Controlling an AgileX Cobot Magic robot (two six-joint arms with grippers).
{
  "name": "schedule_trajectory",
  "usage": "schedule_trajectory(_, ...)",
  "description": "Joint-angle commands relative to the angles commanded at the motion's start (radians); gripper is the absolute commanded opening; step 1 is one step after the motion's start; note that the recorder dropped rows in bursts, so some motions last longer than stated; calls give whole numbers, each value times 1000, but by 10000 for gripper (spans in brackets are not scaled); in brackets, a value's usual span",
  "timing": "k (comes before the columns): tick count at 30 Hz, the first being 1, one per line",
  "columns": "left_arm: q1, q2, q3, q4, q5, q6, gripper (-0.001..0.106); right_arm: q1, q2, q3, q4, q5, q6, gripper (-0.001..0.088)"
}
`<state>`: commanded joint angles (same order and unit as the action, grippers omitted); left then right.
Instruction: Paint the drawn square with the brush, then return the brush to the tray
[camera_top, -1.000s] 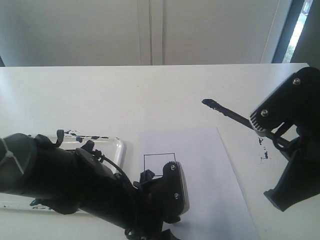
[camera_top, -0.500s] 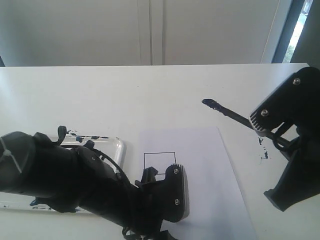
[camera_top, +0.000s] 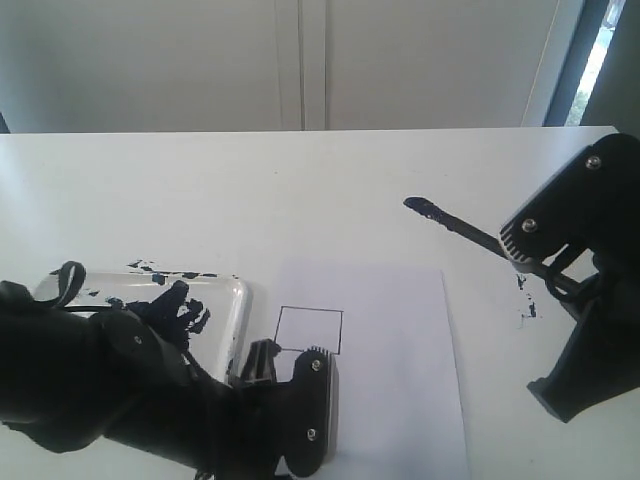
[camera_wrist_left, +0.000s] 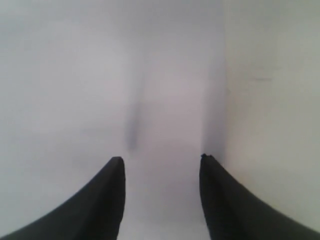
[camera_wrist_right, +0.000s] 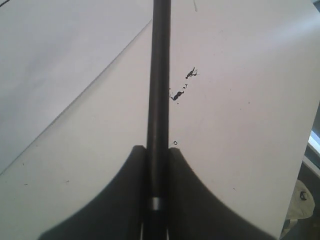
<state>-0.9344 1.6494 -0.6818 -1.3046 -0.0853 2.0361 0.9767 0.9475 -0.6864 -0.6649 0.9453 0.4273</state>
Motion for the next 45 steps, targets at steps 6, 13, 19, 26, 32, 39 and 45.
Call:
schedule_trajectory(6,0,-54,-30,-183,16,-137,519,0,0,0,2,0,0,0)
schedule_trajectory(13,-12,-54,-139,-266,-9,-621,519,0,0,0,6,0,0,0)
schedule_trajectory(19,-77,2,-157,-440,-224,-624,519,0,0,0,9,-6,0,0)
schedule_trajectory(26,-77,97,-157,-440,-296,-664,519,0,0,0,13,-6,0,0)
schedule_trajectory(32,-77,134,-157,-440,-251,-675,519,0,0,0,13,-6,0,0)
schedule_trajectory(39,-77,142,-157,-440,-206,-675,519,0,0,0,13,-6,0,0)
schedule_trajectory(45,-77,142,-142,-440,-193,-669,519,0,-2,0,15,-6,0,0)
